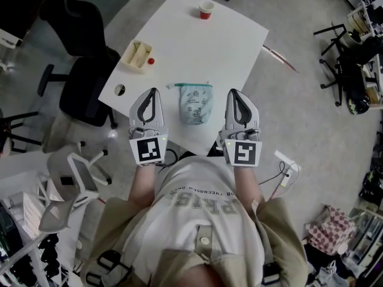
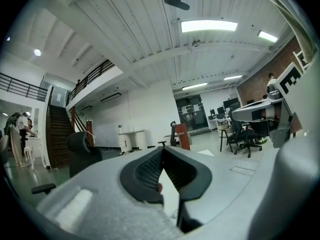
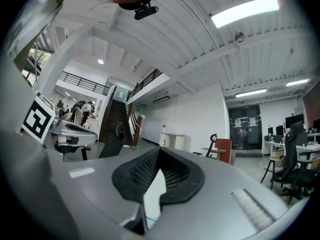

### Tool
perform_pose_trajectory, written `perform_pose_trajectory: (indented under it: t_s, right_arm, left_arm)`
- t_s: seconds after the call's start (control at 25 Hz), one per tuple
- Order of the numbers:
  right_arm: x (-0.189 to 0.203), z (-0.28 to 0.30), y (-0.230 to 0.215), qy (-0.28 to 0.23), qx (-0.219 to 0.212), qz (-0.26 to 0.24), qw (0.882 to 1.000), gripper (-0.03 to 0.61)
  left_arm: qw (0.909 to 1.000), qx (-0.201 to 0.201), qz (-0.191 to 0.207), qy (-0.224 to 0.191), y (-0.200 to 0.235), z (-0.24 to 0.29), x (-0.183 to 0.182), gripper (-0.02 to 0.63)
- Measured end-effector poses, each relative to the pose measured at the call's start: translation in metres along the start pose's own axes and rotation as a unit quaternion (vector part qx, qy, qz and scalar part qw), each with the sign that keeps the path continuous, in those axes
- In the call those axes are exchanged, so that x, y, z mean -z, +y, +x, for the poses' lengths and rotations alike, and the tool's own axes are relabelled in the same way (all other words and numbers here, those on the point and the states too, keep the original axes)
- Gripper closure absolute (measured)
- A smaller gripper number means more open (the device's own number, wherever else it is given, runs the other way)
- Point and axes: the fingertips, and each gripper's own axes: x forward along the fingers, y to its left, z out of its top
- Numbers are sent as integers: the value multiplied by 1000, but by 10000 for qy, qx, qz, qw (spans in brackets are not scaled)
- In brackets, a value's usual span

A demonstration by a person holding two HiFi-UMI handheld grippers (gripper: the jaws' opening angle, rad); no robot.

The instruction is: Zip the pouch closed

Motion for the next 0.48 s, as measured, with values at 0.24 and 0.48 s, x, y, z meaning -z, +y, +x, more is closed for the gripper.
perform_pose_trajectory:
  t_s: [0.24,0.48]
  right_arm:
    - [4,4,2,56,-24,-60,10000,578]
    - [7,7,5,50,-51,-52,10000,578]
  left_arm:
    - [10000,9,-9,75,0,3,5,600]
    - [9997,-52,153,176,5,2,18,600]
